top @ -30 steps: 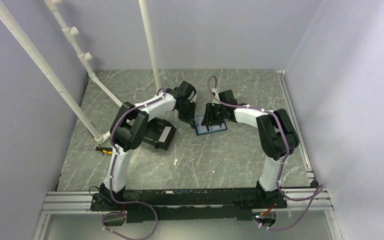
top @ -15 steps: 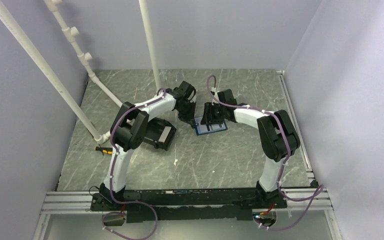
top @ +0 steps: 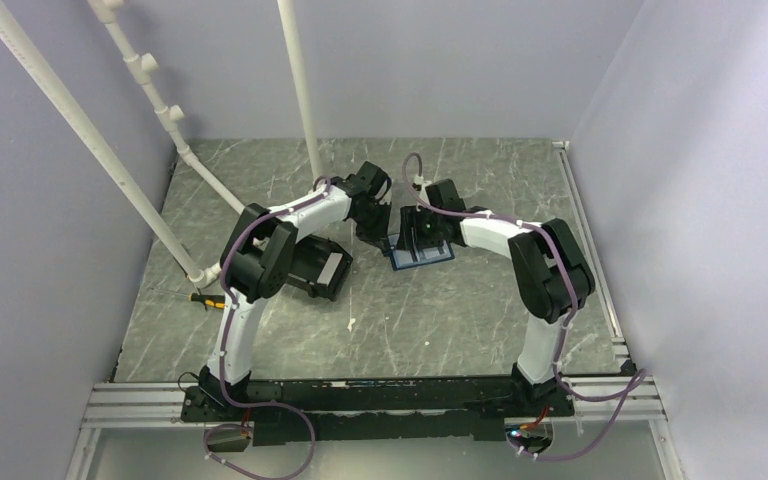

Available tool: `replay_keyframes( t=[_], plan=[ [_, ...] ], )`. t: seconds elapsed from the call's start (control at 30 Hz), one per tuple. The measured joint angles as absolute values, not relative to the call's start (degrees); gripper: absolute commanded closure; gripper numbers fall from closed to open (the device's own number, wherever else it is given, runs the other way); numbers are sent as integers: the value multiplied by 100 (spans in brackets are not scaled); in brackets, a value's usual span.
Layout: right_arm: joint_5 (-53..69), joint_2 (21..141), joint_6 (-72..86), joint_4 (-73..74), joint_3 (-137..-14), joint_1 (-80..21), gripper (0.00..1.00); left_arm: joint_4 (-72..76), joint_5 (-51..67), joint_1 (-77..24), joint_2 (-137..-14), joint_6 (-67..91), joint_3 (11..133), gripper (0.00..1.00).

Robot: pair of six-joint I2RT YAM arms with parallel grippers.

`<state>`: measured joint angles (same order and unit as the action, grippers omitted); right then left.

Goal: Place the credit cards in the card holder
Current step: Insert the credit card into the card holder.

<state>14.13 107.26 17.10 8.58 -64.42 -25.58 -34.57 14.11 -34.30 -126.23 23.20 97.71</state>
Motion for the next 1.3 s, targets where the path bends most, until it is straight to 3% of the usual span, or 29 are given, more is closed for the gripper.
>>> replay_keyframes(
  t=[0.23, 0.43, 0.57, 0.7, 0.8, 1.03, 1.3],
  plan=[
    [2421, 10567, 2078, -104, -5837, -2285, 43, -3461, 1406, -3356, -12641, 2309, 9776, 88],
    [2906, 10374, 2377, -333, -5531, -1962, 46, -3555, 1372, -3323, -12661, 2187, 9874, 73],
    [2794, 10049, 2349, -213, -5531, -1933, 58, -3688, 1343, -3301, -12615, 2078, 9883, 65],
    [2814, 9911, 2392, -250, -5531, -1955, 81, -3868, 1643, -3260, -12464, 2043, 9898, 68],
    [2934, 9985, 2515, -281, -5531, -1964, 91, -3798, 2058, -3225, -12379, 2137, 9907, 71],
    [3085, 10418, 2709, -364, -5531, -1970, 100, -3201, 3002, -3223, -12346, 2617, 9778, 67],
    [2891, 10632, 2764, -349, -5463, -1973, 100, -2873, 3505, -3374, -12372, 2845, 9668, 62]
  ],
)
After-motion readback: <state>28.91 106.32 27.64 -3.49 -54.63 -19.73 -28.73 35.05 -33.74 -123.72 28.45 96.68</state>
